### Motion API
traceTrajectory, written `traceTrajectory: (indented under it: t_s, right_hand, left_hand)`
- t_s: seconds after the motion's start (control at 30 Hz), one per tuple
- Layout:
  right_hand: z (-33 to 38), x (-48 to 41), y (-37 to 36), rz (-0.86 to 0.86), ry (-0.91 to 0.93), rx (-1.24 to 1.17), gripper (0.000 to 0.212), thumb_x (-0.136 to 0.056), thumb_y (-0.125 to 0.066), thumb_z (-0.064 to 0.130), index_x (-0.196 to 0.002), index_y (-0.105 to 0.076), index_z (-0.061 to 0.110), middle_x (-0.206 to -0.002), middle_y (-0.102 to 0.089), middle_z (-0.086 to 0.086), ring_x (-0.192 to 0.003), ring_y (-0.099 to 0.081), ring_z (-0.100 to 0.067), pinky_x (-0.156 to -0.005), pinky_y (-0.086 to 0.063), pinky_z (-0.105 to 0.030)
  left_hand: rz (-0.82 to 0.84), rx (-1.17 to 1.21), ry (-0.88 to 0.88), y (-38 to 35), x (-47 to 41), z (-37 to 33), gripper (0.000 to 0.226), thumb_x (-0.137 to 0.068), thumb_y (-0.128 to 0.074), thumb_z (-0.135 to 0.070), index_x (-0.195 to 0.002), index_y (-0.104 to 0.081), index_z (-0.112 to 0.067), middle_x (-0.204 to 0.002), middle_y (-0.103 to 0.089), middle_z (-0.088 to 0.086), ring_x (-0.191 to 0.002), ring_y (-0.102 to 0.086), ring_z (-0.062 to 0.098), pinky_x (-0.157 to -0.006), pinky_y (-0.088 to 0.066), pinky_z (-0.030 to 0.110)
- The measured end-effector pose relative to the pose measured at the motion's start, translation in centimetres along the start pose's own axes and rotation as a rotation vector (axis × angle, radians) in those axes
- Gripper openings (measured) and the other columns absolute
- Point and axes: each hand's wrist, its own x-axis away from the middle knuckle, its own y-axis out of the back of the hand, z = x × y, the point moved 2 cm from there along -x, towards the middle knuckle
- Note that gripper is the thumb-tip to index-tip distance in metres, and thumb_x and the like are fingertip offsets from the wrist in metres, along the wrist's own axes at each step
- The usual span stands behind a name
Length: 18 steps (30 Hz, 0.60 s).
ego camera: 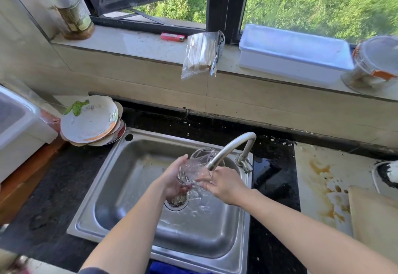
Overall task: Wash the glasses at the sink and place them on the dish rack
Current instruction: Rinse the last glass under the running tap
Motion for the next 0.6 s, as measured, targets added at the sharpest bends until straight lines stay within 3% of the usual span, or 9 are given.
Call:
traceTrajectory:
  t_s: [0.07, 0.13, 0.23, 0.33, 0.4, 0.47, 0.6]
  right_hand:
    - [-0.2, -0.2, -0.3, -0.038, -0.031, -0.150, 0.023, -0.095, -0.055, 0.041, -0.106, -0.073, 0.033, -0.117, -0.071, 0.007, -0.112, -0.062, -0.016, -0.094, -0.048, -0.035]
    - [0.2, -0.3, -0.8, -0.094, -0.060, -0.232, 0.024, -0.091, -0.057, 0.041, -0.109, -0.072, 0.034, -0.115, -0.071, 0.011, -0.111, -0.062, -0.015, -0.095, -0.048, -0.039]
    - [0.7, 0.3, -1.5, -0.086, -0.071, -0.301, 0.027, -0.088, -0.059, 0.041, -0.110, -0.073, 0.033, -0.115, -0.070, 0.015, -0.111, -0.062, -0.009, -0.098, -0.048, -0.040]
    - [-0.8, 1.7, -0.8, -0.054, 0.001, -0.220, 0.026, -0.090, -0.061, 0.042, -0.109, -0.073, 0.029, -0.115, -0.070, 0.013, -0.110, -0.062, -0.008, -0.096, -0.049, -0.040]
    - [-0.9, 1.6, -0.3, -0.036, 0.037, -0.092, 0.029, -0.094, -0.057, 0.038, -0.121, -0.066, 0.033, -0.125, -0.064, 0.012, -0.116, -0.057, -0.009, -0.099, -0.047, -0.038]
    - [0.4, 0.7, -0.4, -0.057, 0.071, 0.020, 0.037, -0.094, -0.053, 0.036, -0.131, -0.056, 0.041, -0.131, -0.060, 0.012, -0.117, -0.056, -0.012, -0.097, -0.048, -0.036]
    - [-0.3, 1.5, -0.8, -0.042, 0.158, 0.046, 0.036, -0.093, -0.052, 0.024, -0.126, -0.064, 0.032, -0.129, -0.063, 0.012, -0.122, -0.055, -0.011, -0.097, -0.047, -0.038]
  left_hand:
    - [0.044, 0.054, -0.022, 0.2, 0.0, 0.3, 0.084, -0.067, -0.072, -0.065, -0.132, -0.053, -0.014, -0.117, -0.054, 0.018, -0.070, -0.061, 0.026, -0.060, -0.052, 0.033]
    - [0.044, 0.188, -0.114, -0.1, 0.1, 0.8, 0.087, -0.062, -0.081, -0.053, -0.135, -0.053, -0.013, -0.130, -0.048, 0.015, -0.081, -0.061, 0.028, -0.064, -0.053, 0.036]
    - [0.027, 0.142, -0.144, -0.6, 0.4, 0.9, 0.072, -0.073, -0.072, -0.051, -0.127, -0.057, -0.006, -0.124, -0.062, 0.014, -0.081, -0.064, 0.027, -0.068, -0.053, 0.035]
    - [-0.076, 0.111, -0.103, 1.3, 0.4, 0.2, 0.051, -0.078, -0.069, -0.047, -0.114, -0.062, -0.011, -0.118, -0.067, 0.015, -0.094, -0.068, 0.033, -0.095, -0.048, 0.048]
    - [-0.069, 0.074, -0.068, 1.3, 0.6, -0.1, 0.062, -0.072, -0.073, -0.049, -0.120, -0.060, -0.012, -0.118, -0.066, 0.015, -0.094, -0.068, 0.031, -0.089, -0.052, 0.046]
    - [-0.032, 0.015, -0.050, 0.2, 0.8, -0.3, 0.055, -0.078, -0.066, -0.048, -0.116, -0.061, -0.008, -0.101, -0.069, 0.011, -0.078, -0.068, 0.025, -0.070, -0.054, 0.035]
    - [-0.044, -0.015, -0.039, 1.0, 1.1, -1.0, 0.046, -0.081, -0.064, -0.045, -0.110, -0.064, -0.009, -0.095, -0.071, 0.010, -0.068, -0.067, 0.023, -0.061, -0.048, 0.029]
